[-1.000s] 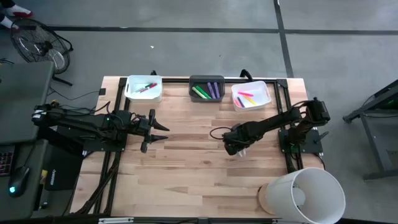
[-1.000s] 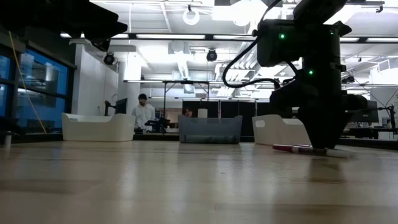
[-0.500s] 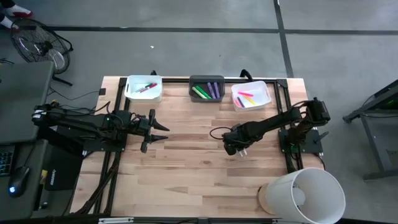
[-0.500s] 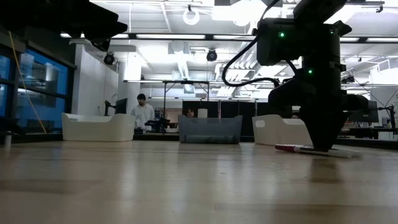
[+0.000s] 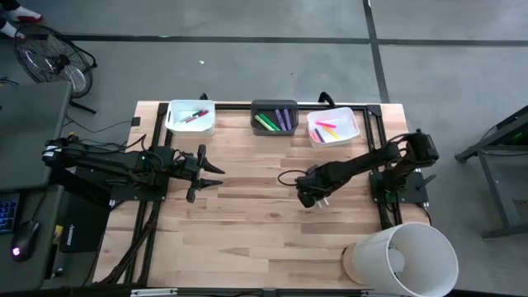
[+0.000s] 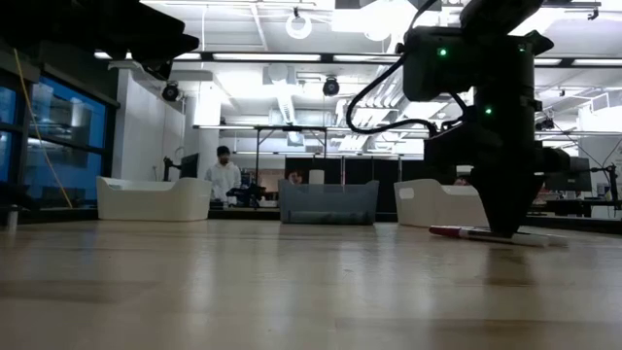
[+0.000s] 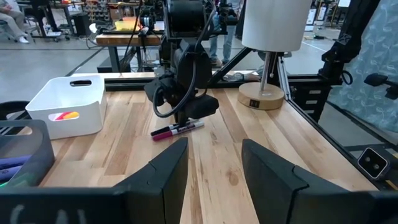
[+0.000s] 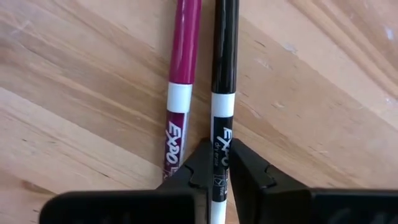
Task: Pick & Place Markers
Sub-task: Put the black highlighter pen into the left white bin
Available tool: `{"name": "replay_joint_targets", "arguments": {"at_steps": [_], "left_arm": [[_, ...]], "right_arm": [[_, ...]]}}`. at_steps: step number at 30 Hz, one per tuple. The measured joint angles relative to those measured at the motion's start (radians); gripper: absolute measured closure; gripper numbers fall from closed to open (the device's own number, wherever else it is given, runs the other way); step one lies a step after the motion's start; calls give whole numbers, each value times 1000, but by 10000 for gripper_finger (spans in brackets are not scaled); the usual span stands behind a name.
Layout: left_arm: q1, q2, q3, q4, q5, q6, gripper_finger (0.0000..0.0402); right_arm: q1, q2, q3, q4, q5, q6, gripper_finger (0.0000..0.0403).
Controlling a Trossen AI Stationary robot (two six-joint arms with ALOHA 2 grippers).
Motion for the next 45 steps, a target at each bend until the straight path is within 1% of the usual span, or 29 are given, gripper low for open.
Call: {"name": "replay_joint_targets", "arguments": {"at_steps": [2,6,10,14,16,20,23,26,30,33,35,41,43,45], "left_arm": [[0,0,0,0,-1,0,254],[0,0,0,-3,-31,0,254],[0,0,0,-6,-49,0,254],[0,0,0,2,-77,0,254],[0,2,0,8,-101,-4,254],[0,40,1,42,-127,-4,254],[0,84,1,105,-132,-4,254],[0,153,1,188,-134,1,254],[0,239,1,333,-136,15,254],[0,304,1,440,-153,29,254],[0,347,1,512,-169,33,254],[1,454,4,727,-198,48,254],[2,487,24,756,-209,48,254],[21,514,53,762,-185,35,254]], "right_arm": [[0,-22,-3,-10,25,0,379],[-4,-88,-5,-53,112,-1,374],[-18,-154,-4,-75,160,-17,372],[-34,-221,-1,-13,237,-85,376],[-36,-245,-2,41,282,-154,376],[-35,-283,-1,208,384,-309,371],[-35,-289,-1,356,435,-451,372],[-35,-289,-1,512,466,-591,375],[-40,-287,-1,708,465,-743,371],[-40,-287,-1,828,463,-816,367],[-40,-287,-1,890,435,-860,367],[-39,-287,0,1021,349,-968,374],[-39,-287,0,1042,315,-992,373],[-39,-287,0,1055,282,-1011,369]]}}
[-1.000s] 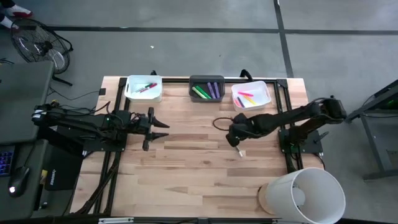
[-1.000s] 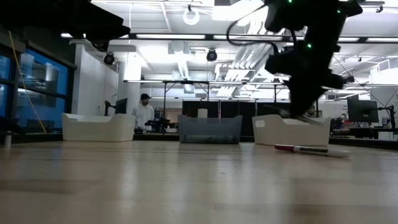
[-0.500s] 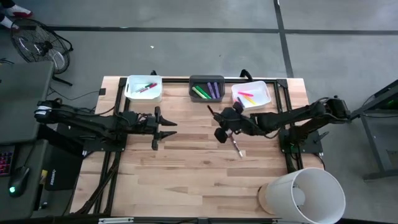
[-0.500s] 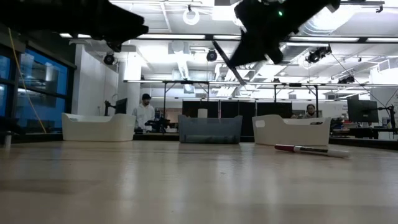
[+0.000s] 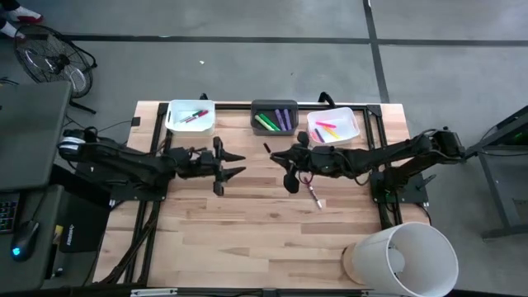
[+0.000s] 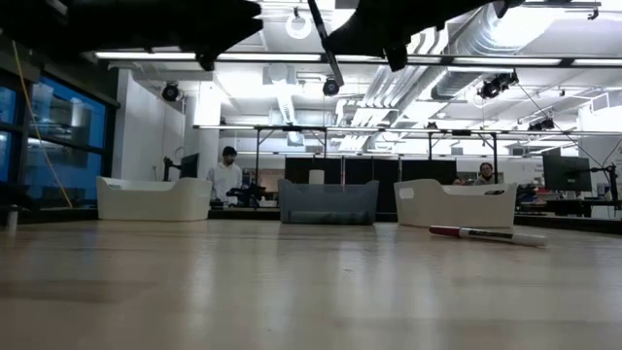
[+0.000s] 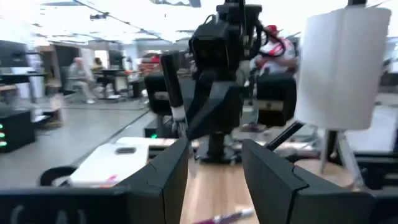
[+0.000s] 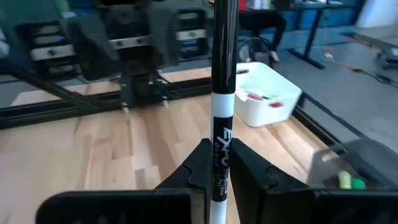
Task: Pick & Place Markers
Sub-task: Put the black highlighter pen into the left white bin
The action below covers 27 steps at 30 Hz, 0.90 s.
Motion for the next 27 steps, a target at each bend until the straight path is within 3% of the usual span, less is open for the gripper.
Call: {"name": "replay_joint_targets", "arguments": {"at_steps": [3,13,21,27], "left_arm": [[47,44,56,2,93,-39,254],[154,181,182,-9,250,-119,254],[157,287,289,-6,303,-121,254],[157,289,319,-45,321,-126,254]], "right_arm": [[0,0,0,22,-34,-30,367],[0,0,1,69,-80,-97,366],[0,0,1,69,-88,-113,371],[0,0,1,62,-89,-114,366]]}}
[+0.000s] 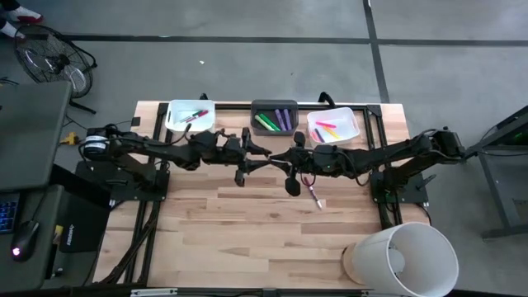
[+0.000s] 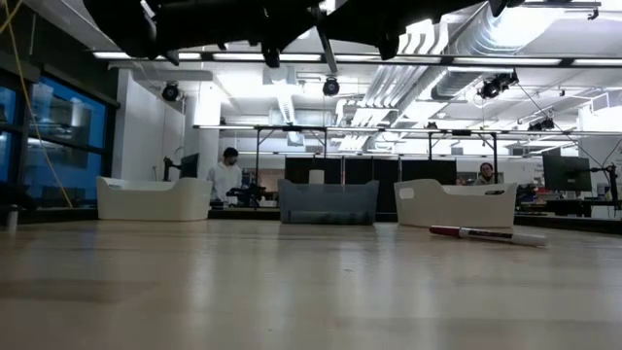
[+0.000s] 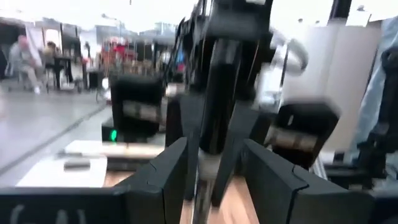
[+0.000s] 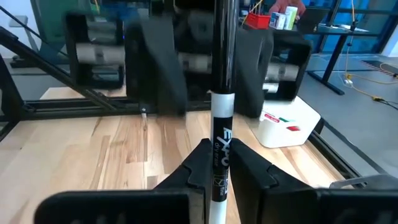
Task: Pick & Place Markers
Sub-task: Put the black highlighter pen into the left white bin
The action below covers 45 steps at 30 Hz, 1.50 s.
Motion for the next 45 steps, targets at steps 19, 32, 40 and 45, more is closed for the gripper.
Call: {"name": "replay_joint_targets", "arguments": {"at_steps": [19,32,40,45], "left_arm": [[0,3,-2,-45,4,17,370],[0,3,-2,-46,3,15,367],[1,3,-3,-72,-1,20,361],[-2,3,-3,-73,7,39,364]], "right_arm": [[1,0,0,-8,-2,4,366],[1,0,0,-15,37,26,325],[1,-16,0,-70,101,25,274],[-2,-49,0,-136,216,29,257]]}}
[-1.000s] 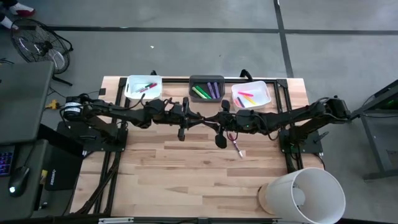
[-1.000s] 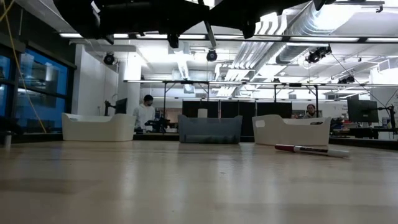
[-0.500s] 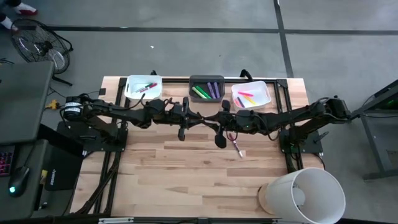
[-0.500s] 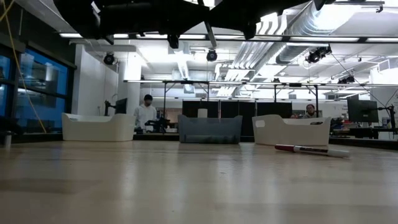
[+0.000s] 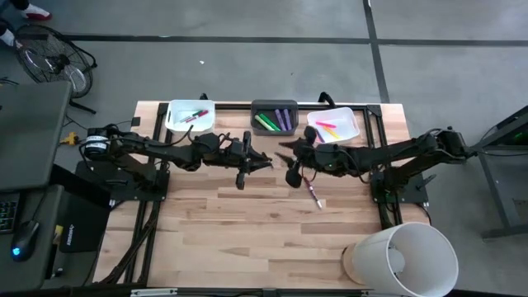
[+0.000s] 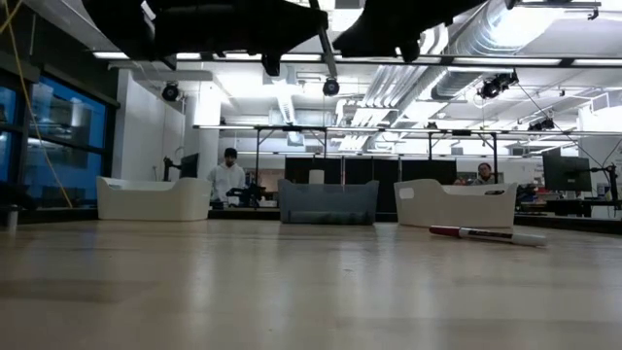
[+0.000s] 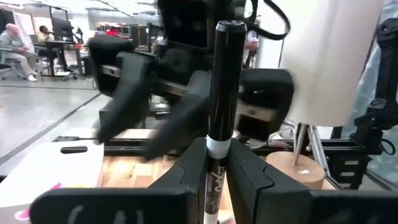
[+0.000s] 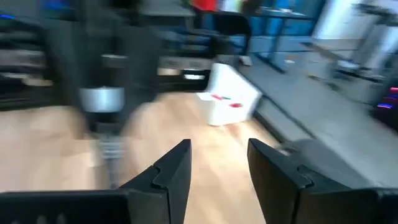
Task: Pick & Place Markers
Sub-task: Put the black highlighter pen into the left white bin
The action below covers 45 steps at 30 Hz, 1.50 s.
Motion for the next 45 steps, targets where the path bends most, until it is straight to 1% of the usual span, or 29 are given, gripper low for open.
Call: {"name": "replay_joint_targets", "arguments": {"at_steps": [1,6,10,16,19,22,24,28,34,38,41,45], "left_arm": [[0,0,0,-1,0,3,364],[2,-1,0,-34,-34,30,363],[13,-37,-1,-105,-75,53,363],[66,-119,-1,-281,-116,56,362],[103,-173,0,-393,-139,61,362],[143,-217,-1,-539,-150,87,362],[171,-240,0,-605,-151,120,362],[239,-288,-1,-789,-154,159,362],[340,-343,0,-955,-153,217,362],[416,-371,0,-1063,-154,259,362],[474,-390,0,-1139,-153,287,362],[556,-412,0,-1240,-157,320,362]], "right_arm": [[-1,-6,0,-13,22,0,255],[2,-36,0,-102,58,34,253],[1,-40,0,-205,67,104,253],[2,-36,0,-356,63,233,253],[2,-36,0,-404,62,280,253],[3,-36,-5,-426,64,317,253],[9,-36,-21,-409,66,329,253],[26,-36,-85,-333,66,345,253],[61,-36,-218,-113,63,395,253],[86,-36,-286,20,63,395,254],[102,-36,-309,64,64,381,253],[117,-36,-312,69,87,371,253]]}}
